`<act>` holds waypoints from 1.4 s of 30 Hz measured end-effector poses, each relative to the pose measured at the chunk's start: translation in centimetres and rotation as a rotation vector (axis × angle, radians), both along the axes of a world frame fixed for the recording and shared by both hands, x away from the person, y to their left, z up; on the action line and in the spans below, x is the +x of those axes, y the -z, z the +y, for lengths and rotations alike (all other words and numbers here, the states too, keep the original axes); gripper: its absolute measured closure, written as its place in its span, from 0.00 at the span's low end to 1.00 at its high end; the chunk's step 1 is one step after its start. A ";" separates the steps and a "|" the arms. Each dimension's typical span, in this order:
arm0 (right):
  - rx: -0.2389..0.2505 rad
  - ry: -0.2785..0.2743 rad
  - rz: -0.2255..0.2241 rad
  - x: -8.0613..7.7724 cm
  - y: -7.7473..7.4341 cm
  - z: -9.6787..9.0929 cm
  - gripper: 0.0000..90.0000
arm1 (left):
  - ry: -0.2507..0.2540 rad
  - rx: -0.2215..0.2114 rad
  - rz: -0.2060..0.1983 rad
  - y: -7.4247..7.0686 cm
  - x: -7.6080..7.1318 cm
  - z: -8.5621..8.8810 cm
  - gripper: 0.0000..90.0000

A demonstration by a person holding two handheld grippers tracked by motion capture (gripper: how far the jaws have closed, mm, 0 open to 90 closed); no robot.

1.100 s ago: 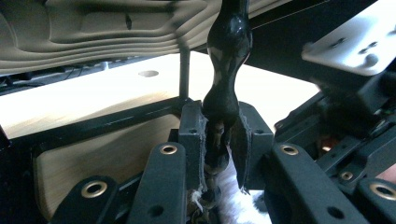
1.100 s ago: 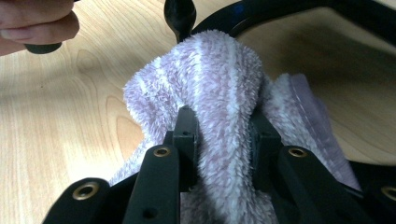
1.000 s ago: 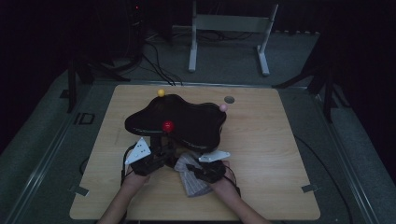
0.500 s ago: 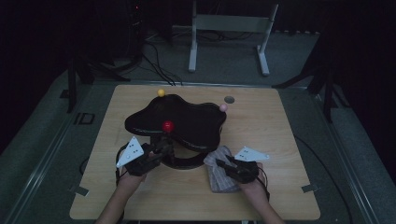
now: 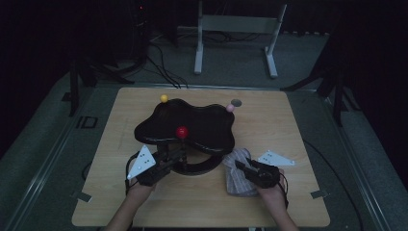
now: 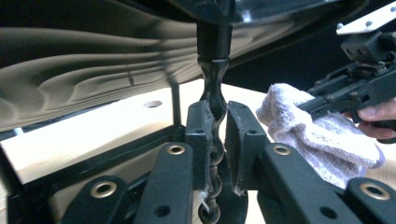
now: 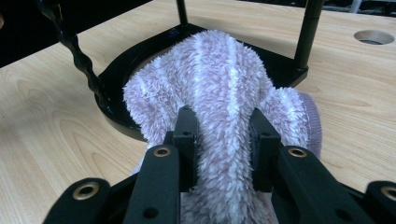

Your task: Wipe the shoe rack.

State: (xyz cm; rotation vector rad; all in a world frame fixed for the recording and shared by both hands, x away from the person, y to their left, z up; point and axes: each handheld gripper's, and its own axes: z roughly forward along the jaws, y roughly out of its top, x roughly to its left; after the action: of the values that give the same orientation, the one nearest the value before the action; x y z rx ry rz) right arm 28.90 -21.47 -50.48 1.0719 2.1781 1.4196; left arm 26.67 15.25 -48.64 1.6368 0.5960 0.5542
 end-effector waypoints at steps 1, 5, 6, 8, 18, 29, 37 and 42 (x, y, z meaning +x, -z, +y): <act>0.002 0.000 0.000 0.0 0.0 -0.1 0.78 | 0.001 0.000 0.000 0.0 0.1 -0.2 0.88; 0.013 0.013 -0.001 0.1 0.0 -0.4 0.78 | -0.004 -0.003 -0.014 -0.1 0.1 -1.1 0.88; 0.011 0.016 -0.002 0.1 0.0 -0.5 0.78 | -0.008 0.005 -0.023 -0.1 0.1 -1.4 0.88; 0.018 0.025 -0.001 0.2 -0.1 -0.8 0.78 | -0.004 0.007 -0.029 -0.1 0.1 -2.0 0.88; 0.028 0.037 0.000 0.2 -0.1 -1.3 0.78 | 0.032 0.053 -0.077 -0.1 0.0 -5.3 0.86; 0.032 0.046 -0.007 0.2 -0.2 -1.6 0.78 | 0.024 0.154 -0.096 -0.7 -3.2 -2.5 0.87; 0.039 0.053 -0.010 0.3 -0.5 -1.9 0.78 | -0.148 0.112 0.005 0.3 -3.3 3.6 0.98; 0.035 0.062 -0.008 0.5 -0.5 -2.2 0.78 | -0.284 0.054 -0.010 -0.8 -2.5 6.1 1.00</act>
State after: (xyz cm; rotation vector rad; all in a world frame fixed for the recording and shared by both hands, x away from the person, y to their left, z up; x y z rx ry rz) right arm 29.36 -23.63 -50.01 1.1339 2.1025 1.4374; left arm 24.19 21.40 -47.84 1.6086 0.8193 0.7911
